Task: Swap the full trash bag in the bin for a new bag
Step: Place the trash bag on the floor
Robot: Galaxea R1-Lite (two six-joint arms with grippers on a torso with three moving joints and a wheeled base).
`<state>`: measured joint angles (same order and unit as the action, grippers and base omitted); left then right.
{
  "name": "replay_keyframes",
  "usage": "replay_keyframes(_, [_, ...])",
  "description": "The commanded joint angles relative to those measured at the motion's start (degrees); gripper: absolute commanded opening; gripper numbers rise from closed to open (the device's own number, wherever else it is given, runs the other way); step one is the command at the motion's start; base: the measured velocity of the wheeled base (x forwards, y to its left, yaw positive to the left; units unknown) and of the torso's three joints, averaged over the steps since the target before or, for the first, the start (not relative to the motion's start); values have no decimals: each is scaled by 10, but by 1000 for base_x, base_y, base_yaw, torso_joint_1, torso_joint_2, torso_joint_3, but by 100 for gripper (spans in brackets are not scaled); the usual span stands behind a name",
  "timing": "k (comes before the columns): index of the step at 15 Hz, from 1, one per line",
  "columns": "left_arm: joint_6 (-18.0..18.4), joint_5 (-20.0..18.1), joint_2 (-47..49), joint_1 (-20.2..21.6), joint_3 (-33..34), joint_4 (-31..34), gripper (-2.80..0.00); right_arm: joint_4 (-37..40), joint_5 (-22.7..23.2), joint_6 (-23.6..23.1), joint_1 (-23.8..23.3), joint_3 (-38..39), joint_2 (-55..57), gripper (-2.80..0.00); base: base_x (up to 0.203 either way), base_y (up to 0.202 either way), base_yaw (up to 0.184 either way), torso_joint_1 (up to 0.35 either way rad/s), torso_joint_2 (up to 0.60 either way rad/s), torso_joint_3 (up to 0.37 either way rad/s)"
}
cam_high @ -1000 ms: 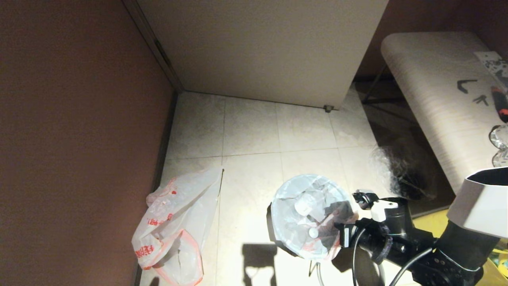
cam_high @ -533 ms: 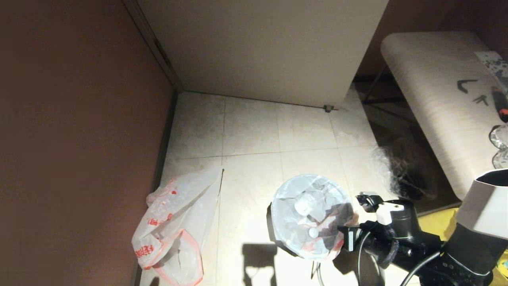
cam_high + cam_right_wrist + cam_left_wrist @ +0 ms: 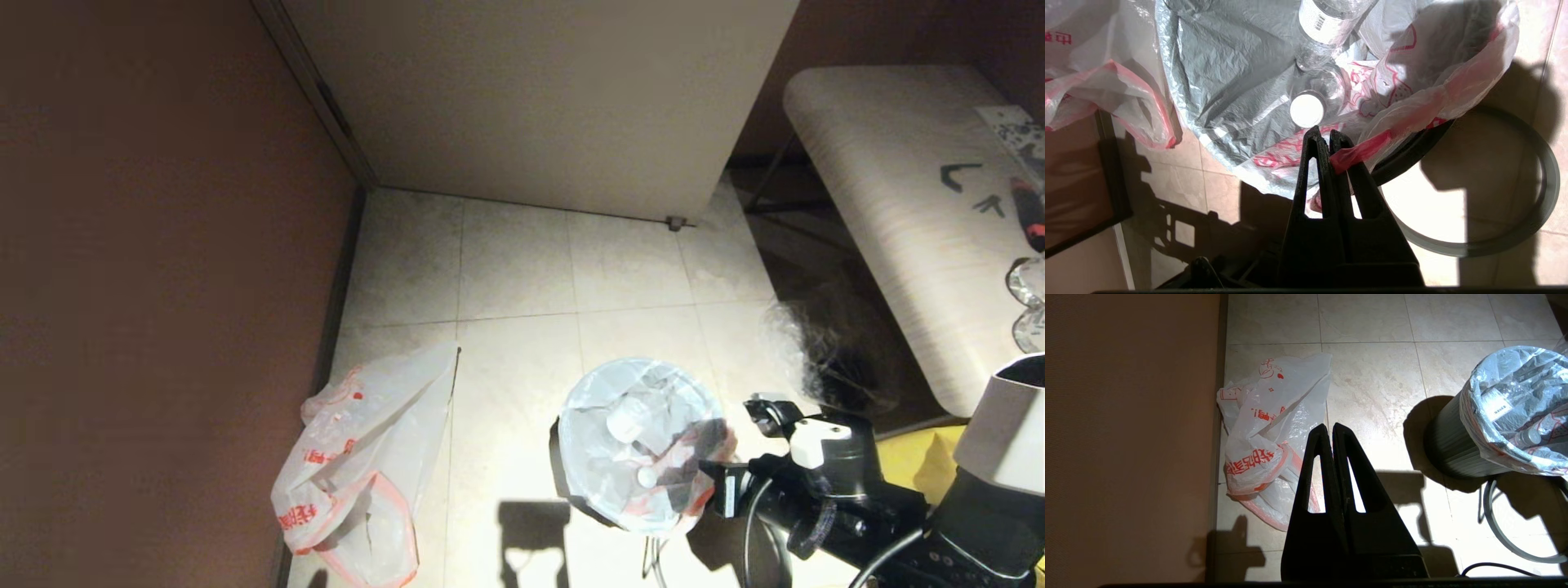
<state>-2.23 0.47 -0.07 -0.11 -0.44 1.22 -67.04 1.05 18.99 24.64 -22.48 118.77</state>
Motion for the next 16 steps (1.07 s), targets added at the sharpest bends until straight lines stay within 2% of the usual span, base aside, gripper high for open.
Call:
replay_keyframes(1, [-1,0,1,0,0,0,-280,-8,2,2,0,6,1,-280,0,0,0,0,0,0])
replay_keyframes(10, [-1,0,1,-1,0,0,-280,-11,2,0,-2,12,18,-280,0,0,0,0,0,0])
replay_keyframes(16, [-1,0,1,0,0,0,-280,-86,2,-1,-19,28,46,-280,0,0,0,0,0,0])
